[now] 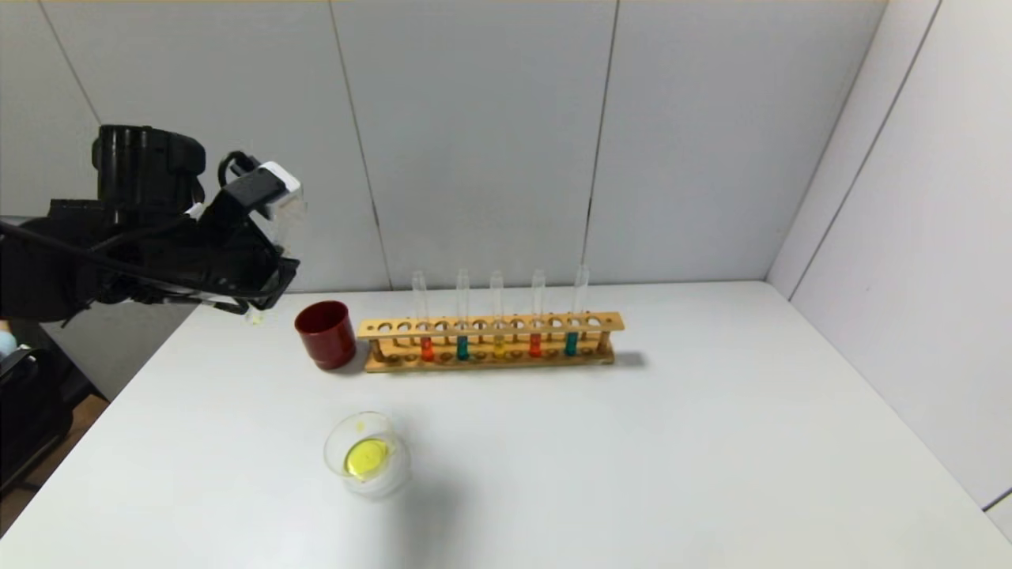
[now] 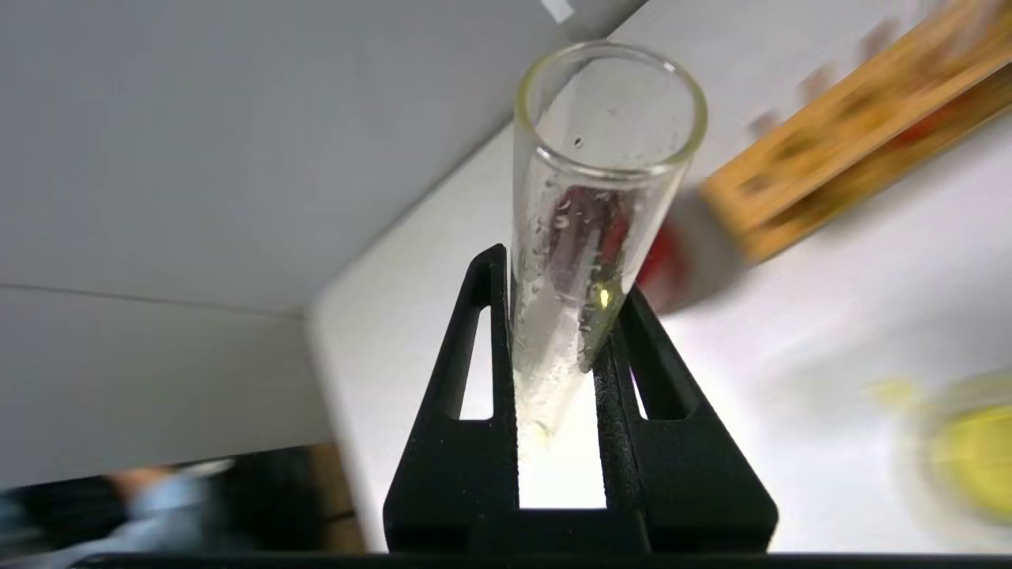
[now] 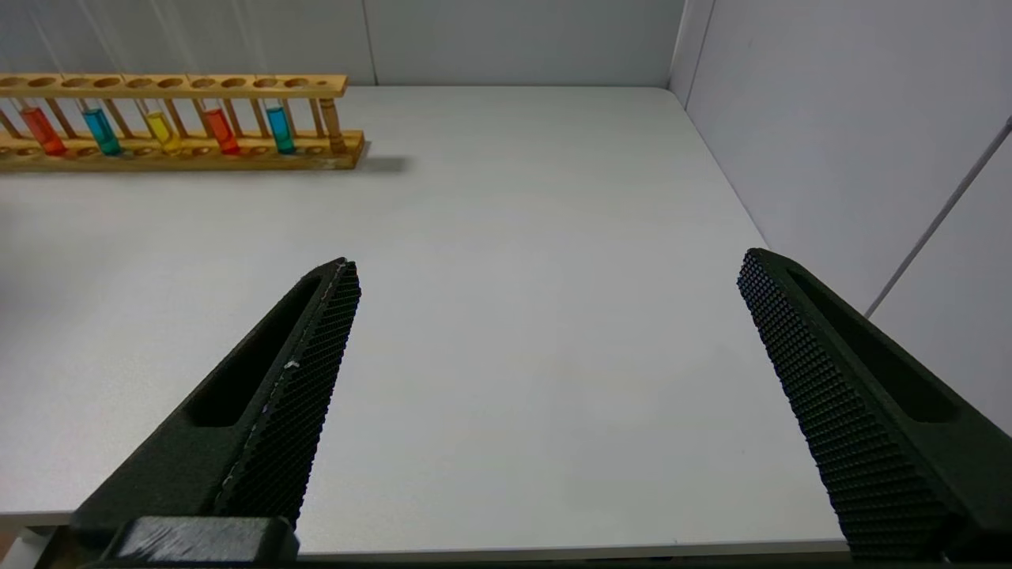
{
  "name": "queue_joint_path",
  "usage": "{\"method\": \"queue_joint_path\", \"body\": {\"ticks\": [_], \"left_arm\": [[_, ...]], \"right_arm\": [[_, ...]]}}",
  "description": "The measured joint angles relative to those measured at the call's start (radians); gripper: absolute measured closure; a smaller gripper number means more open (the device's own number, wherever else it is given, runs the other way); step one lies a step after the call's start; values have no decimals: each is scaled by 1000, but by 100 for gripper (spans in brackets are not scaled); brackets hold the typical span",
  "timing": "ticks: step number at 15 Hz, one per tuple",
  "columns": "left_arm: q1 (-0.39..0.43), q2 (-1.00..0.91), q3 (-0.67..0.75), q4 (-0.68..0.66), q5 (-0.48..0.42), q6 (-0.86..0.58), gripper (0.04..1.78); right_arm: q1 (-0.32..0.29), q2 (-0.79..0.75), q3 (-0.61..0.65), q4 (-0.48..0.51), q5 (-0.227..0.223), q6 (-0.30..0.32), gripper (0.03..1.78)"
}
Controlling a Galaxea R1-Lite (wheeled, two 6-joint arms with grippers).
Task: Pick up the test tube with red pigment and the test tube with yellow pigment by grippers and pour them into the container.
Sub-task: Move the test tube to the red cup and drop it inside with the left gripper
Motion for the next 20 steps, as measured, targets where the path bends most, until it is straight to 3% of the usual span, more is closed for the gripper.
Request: {"method": "queue_joint_path", "body": {"ticks": [7,14,20], "left_arm": [[37,58,-89,-146,-29,-321,149],[58,179,-103,-240,-29,-461,149],[57,270,-96,-326,-29,-475,149]], "right_arm": [[0,0,0,0,0,0,6],[0,0,0,0,0,0,6],[0,0,0,0,0,0,6]]}}
